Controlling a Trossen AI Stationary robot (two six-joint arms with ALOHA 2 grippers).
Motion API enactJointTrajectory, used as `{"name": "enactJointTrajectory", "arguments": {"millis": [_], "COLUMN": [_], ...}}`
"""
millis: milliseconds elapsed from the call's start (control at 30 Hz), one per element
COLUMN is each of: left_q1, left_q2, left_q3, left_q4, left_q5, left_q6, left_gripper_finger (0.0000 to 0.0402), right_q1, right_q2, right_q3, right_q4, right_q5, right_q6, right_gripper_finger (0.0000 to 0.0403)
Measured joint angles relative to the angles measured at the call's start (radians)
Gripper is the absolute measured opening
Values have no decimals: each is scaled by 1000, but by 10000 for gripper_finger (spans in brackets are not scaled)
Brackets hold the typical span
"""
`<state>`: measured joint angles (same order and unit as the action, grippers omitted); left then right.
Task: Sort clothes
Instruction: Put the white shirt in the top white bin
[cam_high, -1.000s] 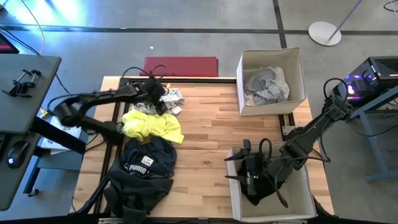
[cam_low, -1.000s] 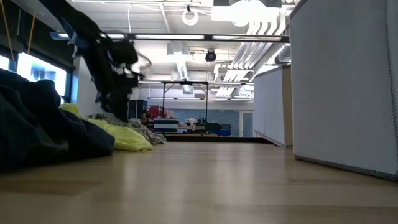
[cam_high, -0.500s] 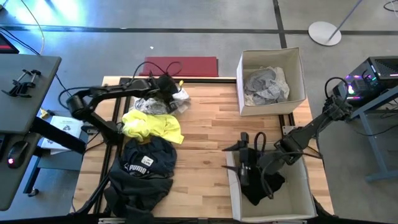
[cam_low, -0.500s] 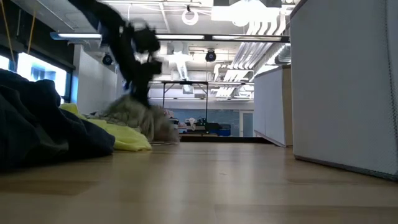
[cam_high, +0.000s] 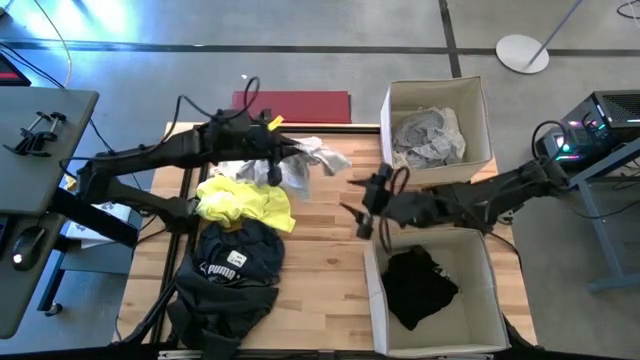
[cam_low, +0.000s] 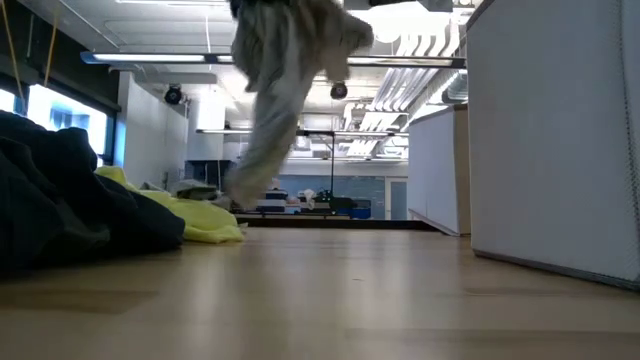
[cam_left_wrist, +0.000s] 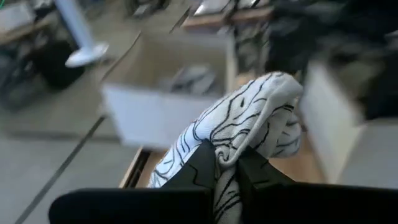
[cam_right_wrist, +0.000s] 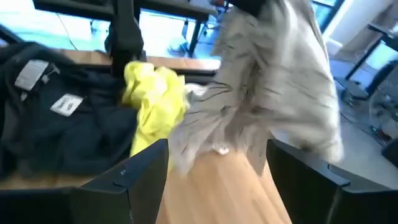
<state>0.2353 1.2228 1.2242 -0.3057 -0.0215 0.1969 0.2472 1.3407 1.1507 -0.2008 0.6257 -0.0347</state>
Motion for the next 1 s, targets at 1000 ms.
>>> {"name": "enactJointTrajectory", "arguments": {"millis": [1000], "left_q1": [-72], "left_q2": [119], "left_q3": [6], "left_q4": [154], "left_q5": [47], "left_q6": [41], "left_gripper_finger": [1], "right_q1": [-236], "right_q2": [83], "right_q3": [116], "right_q4": [-48], "right_q5": [-365], "right_q6": [-156], "right_gripper_finger": [340]}}
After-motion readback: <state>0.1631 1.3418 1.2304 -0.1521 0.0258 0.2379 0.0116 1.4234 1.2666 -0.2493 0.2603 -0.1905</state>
